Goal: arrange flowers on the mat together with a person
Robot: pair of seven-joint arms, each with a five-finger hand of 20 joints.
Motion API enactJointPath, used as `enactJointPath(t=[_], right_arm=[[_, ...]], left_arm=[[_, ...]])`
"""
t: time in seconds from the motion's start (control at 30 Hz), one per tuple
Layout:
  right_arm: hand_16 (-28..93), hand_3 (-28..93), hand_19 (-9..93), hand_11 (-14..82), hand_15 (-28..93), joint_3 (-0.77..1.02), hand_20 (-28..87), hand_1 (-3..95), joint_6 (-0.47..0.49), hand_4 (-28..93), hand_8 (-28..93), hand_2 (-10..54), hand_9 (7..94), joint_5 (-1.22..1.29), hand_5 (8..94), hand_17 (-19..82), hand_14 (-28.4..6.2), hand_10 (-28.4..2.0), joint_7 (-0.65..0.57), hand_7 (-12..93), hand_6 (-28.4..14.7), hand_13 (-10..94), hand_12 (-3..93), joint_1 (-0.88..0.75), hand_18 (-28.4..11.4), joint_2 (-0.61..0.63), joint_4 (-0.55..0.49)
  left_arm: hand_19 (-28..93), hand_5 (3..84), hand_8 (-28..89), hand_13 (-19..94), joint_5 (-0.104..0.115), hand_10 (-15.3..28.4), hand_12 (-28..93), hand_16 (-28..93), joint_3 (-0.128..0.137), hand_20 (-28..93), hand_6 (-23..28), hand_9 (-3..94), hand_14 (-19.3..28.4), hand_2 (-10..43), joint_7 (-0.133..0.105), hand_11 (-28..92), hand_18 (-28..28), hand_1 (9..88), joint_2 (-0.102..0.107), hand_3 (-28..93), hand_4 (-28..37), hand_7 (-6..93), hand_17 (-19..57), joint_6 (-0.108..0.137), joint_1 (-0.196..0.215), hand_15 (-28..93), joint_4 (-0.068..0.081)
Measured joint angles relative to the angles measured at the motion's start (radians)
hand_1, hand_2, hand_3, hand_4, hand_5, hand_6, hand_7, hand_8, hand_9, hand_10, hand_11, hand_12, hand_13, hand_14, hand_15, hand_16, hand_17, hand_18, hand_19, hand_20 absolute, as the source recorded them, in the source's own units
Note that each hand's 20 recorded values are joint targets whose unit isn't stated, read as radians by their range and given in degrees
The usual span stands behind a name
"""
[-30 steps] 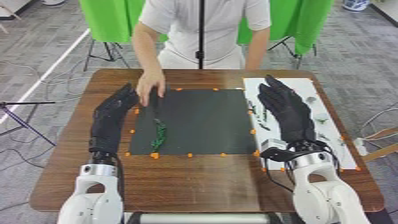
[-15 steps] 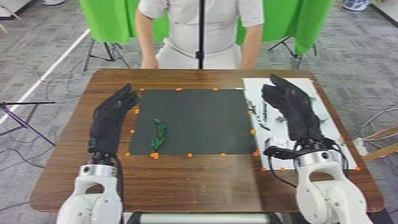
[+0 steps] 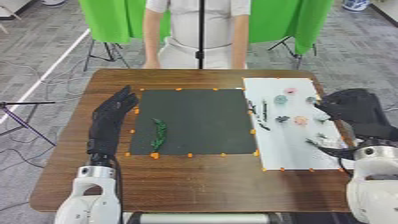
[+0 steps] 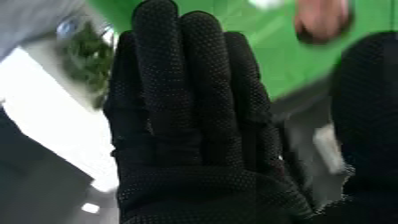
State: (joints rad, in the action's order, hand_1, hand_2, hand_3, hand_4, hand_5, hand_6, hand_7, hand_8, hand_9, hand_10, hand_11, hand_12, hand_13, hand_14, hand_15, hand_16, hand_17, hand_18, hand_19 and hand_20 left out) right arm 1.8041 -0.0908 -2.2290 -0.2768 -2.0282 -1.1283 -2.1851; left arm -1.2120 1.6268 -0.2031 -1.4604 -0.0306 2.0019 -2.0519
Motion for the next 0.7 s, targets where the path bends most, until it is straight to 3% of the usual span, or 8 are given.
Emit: enactJointPath(t=[0.2, 0.37, 0.7], right_arm=[[25, 72, 50, 25.7, 34, 0.02, 39, 36.7, 0.154, -26, -10, -9.5, 75.9, -0.271, 66.9, 37, -9.5, -11.7, -0.077, 21, -1.8, 73, 22.8, -0.043, -15.7, 0.033, 0.026], [25, 69, 52, 26.0, 35, 0.023, 39, 35.4, 0.161, -28, -10, -9.5, 77.1, -0.429, 67.7, 38, -9.7, -11.5, -0.098, 21, -1.6, 74, 22.7, -0.052, -16.0, 0.046, 0.085], [26, 64, 55, 25.6, 35, 0.002, 39, 35.4, 0.221, -28, -10, -9.5, 81.4, -0.385, 72.1, 40, -9.4, -10.9, -0.138, 21, -0.8, 79, 22.6, -0.033, -17.1, 0.05, 0.164]], left_arm=[[2, 43.9, -5, 34, 0.0, 12.4, 17, 4, 0.002, 19, 5.3, 40.5, 15.1, -7.6, 0.004, 15, 8.0, 28.9, 0.004, 64, -15.7, 6.1, 7.8, 0.0, 0.002, 11, -0.003], [2, 43.9, -5, 34, 0.0, 12.4, 17, 4, 0.003, 19, 5.3, 40.5, 15.0, -7.6, 0.007, 15, 8.0, 29.0, 0.005, 63, -15.7, 6.0, 7.8, 0.0, 0.005, 11, -0.006], [2, 43.8, -5, 34, 0.0, 12.4, 17, 4, 0.002, 19, 5.4, 40.5, 15.2, -7.5, 0.012, 15, 8.0, 29.0, 0.008, 63, -15.8, 5.9, 7.7, 0.0, 0.01, 11, -0.008]])
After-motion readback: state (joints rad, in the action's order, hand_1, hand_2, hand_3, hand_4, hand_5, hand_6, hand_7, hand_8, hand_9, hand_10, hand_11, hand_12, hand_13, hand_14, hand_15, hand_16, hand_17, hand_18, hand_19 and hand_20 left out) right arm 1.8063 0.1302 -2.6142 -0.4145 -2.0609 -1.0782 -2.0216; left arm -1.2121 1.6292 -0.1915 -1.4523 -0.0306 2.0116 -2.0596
